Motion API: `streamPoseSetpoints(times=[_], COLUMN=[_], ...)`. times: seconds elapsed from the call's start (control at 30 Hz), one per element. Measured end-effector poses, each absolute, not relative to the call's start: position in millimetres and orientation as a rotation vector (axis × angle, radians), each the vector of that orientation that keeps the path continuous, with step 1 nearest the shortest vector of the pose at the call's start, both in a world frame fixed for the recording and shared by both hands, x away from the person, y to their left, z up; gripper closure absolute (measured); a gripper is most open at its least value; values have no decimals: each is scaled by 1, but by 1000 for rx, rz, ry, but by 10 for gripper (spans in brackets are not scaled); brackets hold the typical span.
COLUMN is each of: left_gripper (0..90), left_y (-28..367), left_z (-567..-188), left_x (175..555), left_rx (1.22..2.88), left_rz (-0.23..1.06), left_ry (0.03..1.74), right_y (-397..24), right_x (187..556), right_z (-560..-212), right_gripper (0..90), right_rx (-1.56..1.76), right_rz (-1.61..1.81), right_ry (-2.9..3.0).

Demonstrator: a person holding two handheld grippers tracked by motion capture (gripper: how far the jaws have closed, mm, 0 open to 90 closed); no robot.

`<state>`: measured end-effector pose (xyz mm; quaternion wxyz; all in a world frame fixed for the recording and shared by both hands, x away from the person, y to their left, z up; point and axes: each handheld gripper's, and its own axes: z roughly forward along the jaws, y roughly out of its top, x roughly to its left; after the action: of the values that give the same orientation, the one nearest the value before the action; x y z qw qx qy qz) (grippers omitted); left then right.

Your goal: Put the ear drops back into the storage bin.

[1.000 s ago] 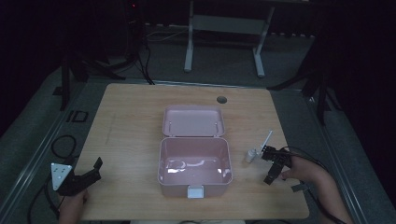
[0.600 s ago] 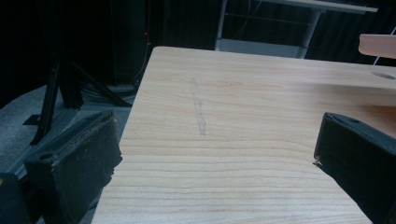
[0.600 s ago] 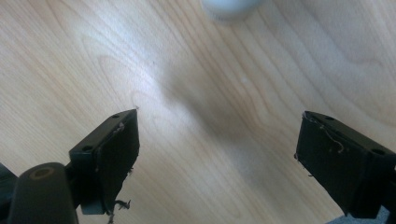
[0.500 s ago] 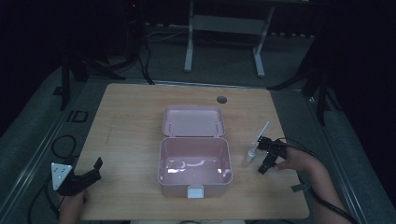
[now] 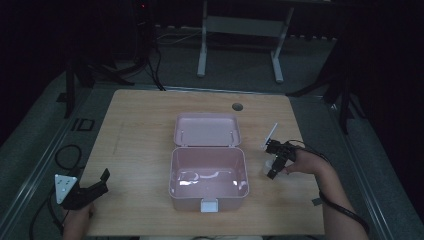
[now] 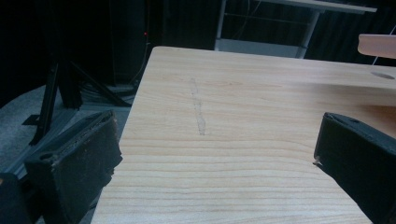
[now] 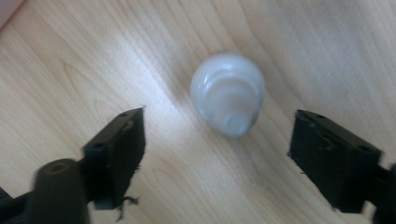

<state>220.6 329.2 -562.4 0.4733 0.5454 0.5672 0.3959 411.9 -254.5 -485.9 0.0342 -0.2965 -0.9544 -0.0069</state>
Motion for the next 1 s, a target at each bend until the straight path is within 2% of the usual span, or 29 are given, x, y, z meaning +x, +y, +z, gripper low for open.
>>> streamPoseSetpoints(times=[0.23, 0.33, 0.43, 0.53, 0.77, 1.0], left_gripper=[5, 5, 5, 5, 4, 4], left_y=[329, 329, 329, 329, 329, 329], left_z=[-562, -562, -562, -562, -562, -562], left_x=[221, 221, 221, 221, 221, 221], left_rx=[1335, 1336, 1336, 1336, 1336, 1336], left_rz=[968, 967, 967, 967, 967, 968], left_ry=[1388, 1387, 1387, 1387, 1387, 1388], right_y=[-248, -246, -243, -242, -237, -232], right_x=[424, 428, 429, 431, 432, 429], right_z=[-490, -494, -497, -498, -502, -497], right_gripper=[271, 330, 427, 473, 562, 598], right_rx=[-935, -951, -949, -971, -963, -887], right_rz=[-21, -1, 28, 19, 49, 42], right_ry=[-2925, -2919, -2923, -2904, -2874, -2912])
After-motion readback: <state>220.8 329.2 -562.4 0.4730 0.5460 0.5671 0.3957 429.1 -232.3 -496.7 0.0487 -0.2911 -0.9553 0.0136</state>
